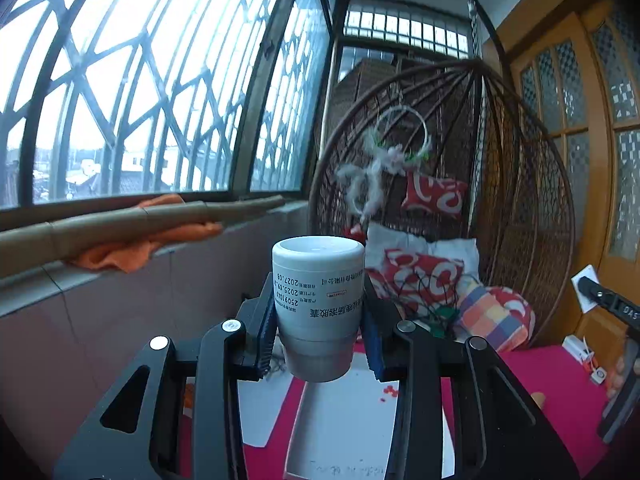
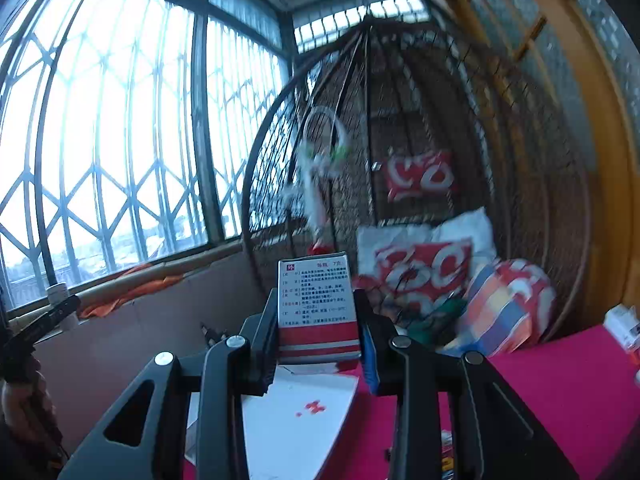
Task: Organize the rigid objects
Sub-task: 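Carry the white container and medicine box over the white tray with both tools, then open the left tool over the tray while the right tool releases the box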
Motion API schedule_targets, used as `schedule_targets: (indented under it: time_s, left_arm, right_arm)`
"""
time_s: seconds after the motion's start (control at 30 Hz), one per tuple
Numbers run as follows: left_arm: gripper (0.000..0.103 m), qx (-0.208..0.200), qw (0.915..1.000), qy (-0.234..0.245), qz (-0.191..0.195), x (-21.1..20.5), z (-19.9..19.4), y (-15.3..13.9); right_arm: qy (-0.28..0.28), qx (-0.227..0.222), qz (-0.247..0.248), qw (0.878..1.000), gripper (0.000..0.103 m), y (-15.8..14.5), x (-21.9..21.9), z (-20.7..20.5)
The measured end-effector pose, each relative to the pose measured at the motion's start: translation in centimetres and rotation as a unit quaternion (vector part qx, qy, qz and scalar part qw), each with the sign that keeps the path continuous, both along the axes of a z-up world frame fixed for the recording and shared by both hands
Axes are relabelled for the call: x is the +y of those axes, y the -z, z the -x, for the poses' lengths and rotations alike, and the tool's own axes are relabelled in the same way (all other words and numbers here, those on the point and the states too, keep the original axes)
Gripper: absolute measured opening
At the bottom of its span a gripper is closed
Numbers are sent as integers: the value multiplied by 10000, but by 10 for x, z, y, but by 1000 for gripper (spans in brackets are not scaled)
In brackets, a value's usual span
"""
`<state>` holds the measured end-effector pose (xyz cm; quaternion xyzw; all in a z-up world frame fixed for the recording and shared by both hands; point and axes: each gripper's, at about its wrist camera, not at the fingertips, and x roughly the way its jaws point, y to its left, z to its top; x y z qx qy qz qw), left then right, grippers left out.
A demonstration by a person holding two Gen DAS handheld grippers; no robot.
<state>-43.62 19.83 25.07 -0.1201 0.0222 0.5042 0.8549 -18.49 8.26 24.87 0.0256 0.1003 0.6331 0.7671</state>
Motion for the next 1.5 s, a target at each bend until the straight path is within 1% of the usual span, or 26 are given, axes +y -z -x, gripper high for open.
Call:
schedule_targets:
  time_s: [0.13,0.23,0.27,0.3,0.37,0.4,0.5,0.53,0.63,0.7,0.8,0.83,0.87,0.9,0.93,0.97,1.0,1.03,1.1,1.2,1.3,1.4,1.5]
  left_arm:
    - [36,238,9989,252,325,23,-25,19]
    - [36,468,9940,575,800,49,-54,43]
    - [36,538,9911,697,1003,58,-63,52]
    - [36,579,9853,898,1336,72,-77,68]
    - [36,631,9756,1029,1833,92,-95,94]
    - [36,741,9692,1066,2095,103,-108,112]
    - [36,1108,9602,940,2387,121,-134,147]
    - [36,1167,9575,956,2460,124,-139,155]
    - [36,1392,9463,928,2766,137,-151,181]
    - [36,1511,9423,851,2863,143,-155,189]
    - [37,1451,9446,784,2839,141,-147,190]
    - [40,1457,9450,733,2836,140,-145,189]
    - [52,1471,9458,664,2819,138,-143,188]
    - [62,1470,9469,609,2792,139,-143,187]
    - [83,1443,9488,570,2753,139,-141,186]
    - [93,1399,9511,535,2703,138,-139,185]
    - [96,1330,9550,480,2608,135,-136,182]
    - [103,1298,9571,438,2554,133,-135,180]
    - [103,1232,9608,349,2461,129,-131,173]
    - [103,1000,9656,445,2359,121,-128,162]
    - [103,908,9694,509,2223,112,-128,151]
    - [103,845,9719,569,2120,103,-131,142]
    - [103,824,9728,772,2024,88,-139,133]
  right_arm:
    - [-180,17,323,9993,34,14,28,7]
    - [-328,28,700,9970,34,33,57,12]
    - [-388,40,861,9955,34,42,67,14]
    - [-449,71,1079,9931,34,54,80,15]
    - [-615,117,1510,9866,34,79,105,19]
    - [-694,136,1722,9825,34,93,117,22]
    - [-852,110,2404,9668,34,138,151,31]
    - [-889,141,2608,9612,34,153,161,33]
    - [-894,249,2913,9521,34,177,179,37]
    - [-872,337,3024,9486,34,189,186,38]
    - [-850,382,3066,9473,35,196,185,41]
    - [-826,362,3076,9472,45,197,185,42]
    - [-787,319,3106,9467,72,200,185,43]
    - [-759,280,3127,9464,86,202,184,44]
    - [-759,270,3120,9467,103,203,183,44]
    - [-776,270,3089,9476,103,203,186,43]
    - [-799,271,3046,9487,103,202,182,45]
    - [-797,265,3031,9493,103,201,184,45]
    - [-745,240,2926,9530,103,196,180,45]
    - [-672,197,2792,9577,103,187,172,44]
    - [-571,196,2659,9621,103,179,162,40]
    - [-387,290,2542,9659,103,171,151,28]
    - [-151,417,2411,9695,103,162,136,11]
